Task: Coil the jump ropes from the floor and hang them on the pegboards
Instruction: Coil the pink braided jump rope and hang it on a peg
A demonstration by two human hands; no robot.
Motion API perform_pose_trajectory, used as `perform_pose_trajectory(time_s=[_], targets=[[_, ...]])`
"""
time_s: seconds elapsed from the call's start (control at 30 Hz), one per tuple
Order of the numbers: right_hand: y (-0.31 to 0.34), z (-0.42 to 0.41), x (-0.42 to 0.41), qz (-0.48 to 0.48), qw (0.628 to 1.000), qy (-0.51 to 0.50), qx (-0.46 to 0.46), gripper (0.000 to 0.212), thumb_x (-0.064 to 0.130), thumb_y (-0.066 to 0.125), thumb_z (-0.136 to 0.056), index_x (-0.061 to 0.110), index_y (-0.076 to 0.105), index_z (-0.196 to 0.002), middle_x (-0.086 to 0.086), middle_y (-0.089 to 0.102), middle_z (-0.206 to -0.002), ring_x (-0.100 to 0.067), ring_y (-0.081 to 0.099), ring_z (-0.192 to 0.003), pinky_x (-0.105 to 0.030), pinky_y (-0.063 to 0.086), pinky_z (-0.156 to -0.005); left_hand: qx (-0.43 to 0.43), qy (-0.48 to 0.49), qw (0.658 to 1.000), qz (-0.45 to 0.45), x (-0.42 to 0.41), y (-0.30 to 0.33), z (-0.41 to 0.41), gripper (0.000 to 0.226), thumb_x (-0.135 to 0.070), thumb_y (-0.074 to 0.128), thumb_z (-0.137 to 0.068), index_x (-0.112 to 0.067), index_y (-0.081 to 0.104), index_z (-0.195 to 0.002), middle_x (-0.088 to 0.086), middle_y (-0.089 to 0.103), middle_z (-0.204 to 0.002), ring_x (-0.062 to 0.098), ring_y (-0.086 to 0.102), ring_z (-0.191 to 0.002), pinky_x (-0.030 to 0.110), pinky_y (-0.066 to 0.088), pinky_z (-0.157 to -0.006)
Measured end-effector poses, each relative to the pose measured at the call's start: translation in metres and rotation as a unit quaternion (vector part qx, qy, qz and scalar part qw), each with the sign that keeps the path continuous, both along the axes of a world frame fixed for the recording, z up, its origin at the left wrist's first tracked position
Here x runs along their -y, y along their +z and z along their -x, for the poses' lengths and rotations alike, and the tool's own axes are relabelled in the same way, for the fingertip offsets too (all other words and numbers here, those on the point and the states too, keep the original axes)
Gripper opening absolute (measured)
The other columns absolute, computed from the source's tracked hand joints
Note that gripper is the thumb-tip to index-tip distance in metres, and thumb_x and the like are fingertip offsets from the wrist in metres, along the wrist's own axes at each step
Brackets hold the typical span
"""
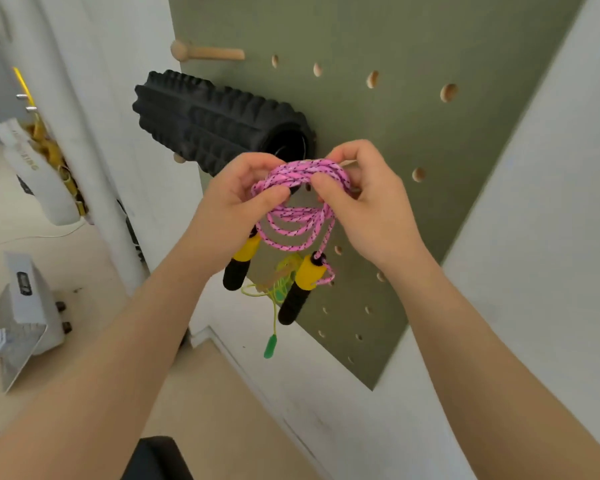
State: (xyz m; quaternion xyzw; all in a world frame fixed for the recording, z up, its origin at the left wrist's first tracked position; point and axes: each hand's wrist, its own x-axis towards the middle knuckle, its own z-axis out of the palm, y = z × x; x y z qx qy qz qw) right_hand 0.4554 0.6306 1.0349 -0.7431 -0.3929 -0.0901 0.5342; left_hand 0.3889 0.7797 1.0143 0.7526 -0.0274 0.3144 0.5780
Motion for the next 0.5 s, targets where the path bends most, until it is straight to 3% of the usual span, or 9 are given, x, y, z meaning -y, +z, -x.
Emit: perform_pose_trajectory(time_s=[0.13, 0.3, 0.4, 0.5], targets=[[0.013, -0.014, -0.010, 0.023, 0.996, -0.053, 0.062, 0.011, 0.026, 0.055, -0.092, 0.021, 0.046, -0.097, -0.003, 0.068, -0.079, -0.014, 0.058, -0.066, -0.034, 0.047, -0.065, 0.035, 0.014, 0.998, -0.059, -0.011, 0.013, -0.023, 0.023, -0.006, 0.055, -0.091, -0.014, 0.054, -0.112, -0.004, 0.064, -0.101, 0.006, 0.062, -0.094, 0.024, 0.052, -0.084], [0.009, -0.036, -0.010, 0.053, 0.983, -0.151, 0.094, 0.011, 0.027, 0.053, -0.092, 0.020, 0.047, -0.098, 0.002, 0.060, -0.072, -0.009, 0.051, -0.059, -0.028, 0.040, -0.057, -0.002, 0.075, 0.987, -0.145, -0.009, 0.008, -0.058, 0.023, -0.016, 0.053, -0.093, -0.017, 0.056, -0.116, -0.008, 0.062, -0.107, 0.007, 0.058, -0.101, 0.028, 0.047, -0.091], [0.003, -0.042, -0.008, 0.096, 0.956, -0.234, 0.151, 0.021, 0.029, 0.053, -0.092, 0.012, 0.052, -0.105, -0.001, 0.059, -0.091, -0.021, 0.057, -0.081, -0.034, 0.042, -0.064, -0.017, 0.060, 0.991, -0.122, -0.005, 0.004, -0.076, 0.024, -0.017, 0.057, -0.091, -0.015, 0.060, -0.114, -0.003, 0.065, -0.105, 0.011, 0.060, -0.097, 0.032, 0.050, -0.089], [0.000, -0.043, -0.006, 0.121, 0.917, -0.305, 0.226, 0.024, 0.028, 0.053, -0.091, 0.010, 0.052, -0.108, -0.007, 0.052, -0.113, -0.025, 0.053, -0.094, -0.031, 0.035, -0.062, 0.027, 0.119, 0.978, -0.166, 0.001, -0.001, -0.090, 0.031, -0.014, 0.056, -0.091, -0.009, 0.060, -0.121, 0.002, 0.063, -0.113, 0.009, 0.054, -0.102, 0.021, 0.043, -0.092]])
